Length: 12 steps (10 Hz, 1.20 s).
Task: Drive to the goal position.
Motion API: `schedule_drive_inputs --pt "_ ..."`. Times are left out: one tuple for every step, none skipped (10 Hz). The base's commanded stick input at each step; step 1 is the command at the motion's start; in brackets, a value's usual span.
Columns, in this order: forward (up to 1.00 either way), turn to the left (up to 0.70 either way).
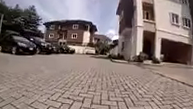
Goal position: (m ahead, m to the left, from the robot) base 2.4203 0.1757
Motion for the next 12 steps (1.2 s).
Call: schedule_drive_inputs --pt "0.50 0.00" --pt "0.50 -0.32" --pt "0.50 -0.50" --pt "0.50 -0.50" --pt "0.50 -0.50" --pt "0.50 -0.50" --pt "0.50 -0.50" --pt "0.50 -0.50" --pt "0.50 -0.50" --pt "0.50 -0.50" --pt "0.50 -0.50" --pt "0.50 -0.50"
